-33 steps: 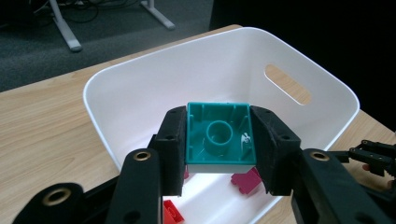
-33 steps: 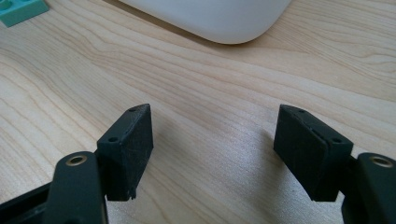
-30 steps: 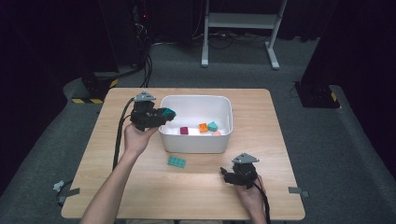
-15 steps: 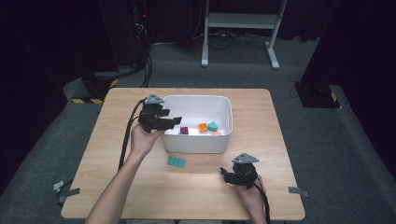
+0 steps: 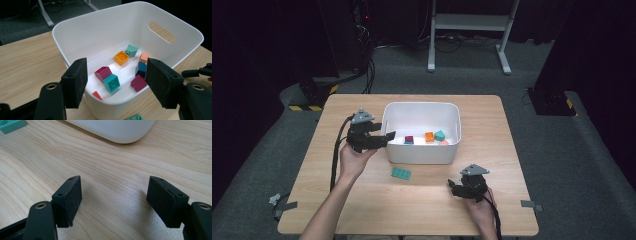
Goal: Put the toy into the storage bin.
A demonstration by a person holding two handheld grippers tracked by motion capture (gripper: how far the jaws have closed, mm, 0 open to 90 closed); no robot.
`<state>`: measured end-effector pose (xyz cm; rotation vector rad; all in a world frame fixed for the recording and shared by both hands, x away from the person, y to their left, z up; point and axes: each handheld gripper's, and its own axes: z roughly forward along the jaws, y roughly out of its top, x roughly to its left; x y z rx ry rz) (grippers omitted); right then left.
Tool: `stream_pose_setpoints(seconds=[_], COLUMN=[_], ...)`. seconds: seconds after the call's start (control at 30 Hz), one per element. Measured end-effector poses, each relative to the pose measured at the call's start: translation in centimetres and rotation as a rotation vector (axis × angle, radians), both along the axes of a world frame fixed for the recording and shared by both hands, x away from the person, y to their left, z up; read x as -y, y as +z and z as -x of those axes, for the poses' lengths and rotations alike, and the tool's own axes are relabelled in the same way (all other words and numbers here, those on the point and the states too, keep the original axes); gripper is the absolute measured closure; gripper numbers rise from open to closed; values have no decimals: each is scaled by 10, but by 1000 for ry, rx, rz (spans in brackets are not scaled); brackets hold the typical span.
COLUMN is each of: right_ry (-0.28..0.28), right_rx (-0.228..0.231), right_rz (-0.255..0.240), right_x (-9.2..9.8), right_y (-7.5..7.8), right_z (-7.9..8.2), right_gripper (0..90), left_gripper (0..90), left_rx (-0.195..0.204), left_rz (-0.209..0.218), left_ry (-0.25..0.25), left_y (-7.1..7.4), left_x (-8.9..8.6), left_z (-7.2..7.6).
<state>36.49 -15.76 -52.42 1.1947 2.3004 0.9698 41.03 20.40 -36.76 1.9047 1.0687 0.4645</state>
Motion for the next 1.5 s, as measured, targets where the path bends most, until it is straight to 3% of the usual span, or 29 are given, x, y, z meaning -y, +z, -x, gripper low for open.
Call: stream_pose_setpoints(seconds=[0.17, 0.5, 0.83, 1.07, 1.33, 1.5], right_ry=[0, 4, 4, 4, 2, 3], right_rx=[0, 1, 0, 0, 1, 1], right_rz=[0, 2, 1, 1, 0, 0], right_x=[0, 0, 0, 0, 0, 0], right_y=[0, 0, 0, 0, 0, 0], right_z=[0, 0, 0, 0, 0, 0], right_gripper=[281, 282, 281, 281, 281, 281], left_gripper=[343, 329, 310, 299, 281, 276], left_rx=[4, 9, -14, -22, -50, -54], left_rz=[29, 28, 23, 63, 62, 33], left_ry=[8, 24, 48, 65, 72, 72], left_y=[-3, -7, -21, -30, -42, -52], left_x=[-9, -17, -27, -32, -35, -30], left_z=[6, 17, 27, 32, 36, 41])
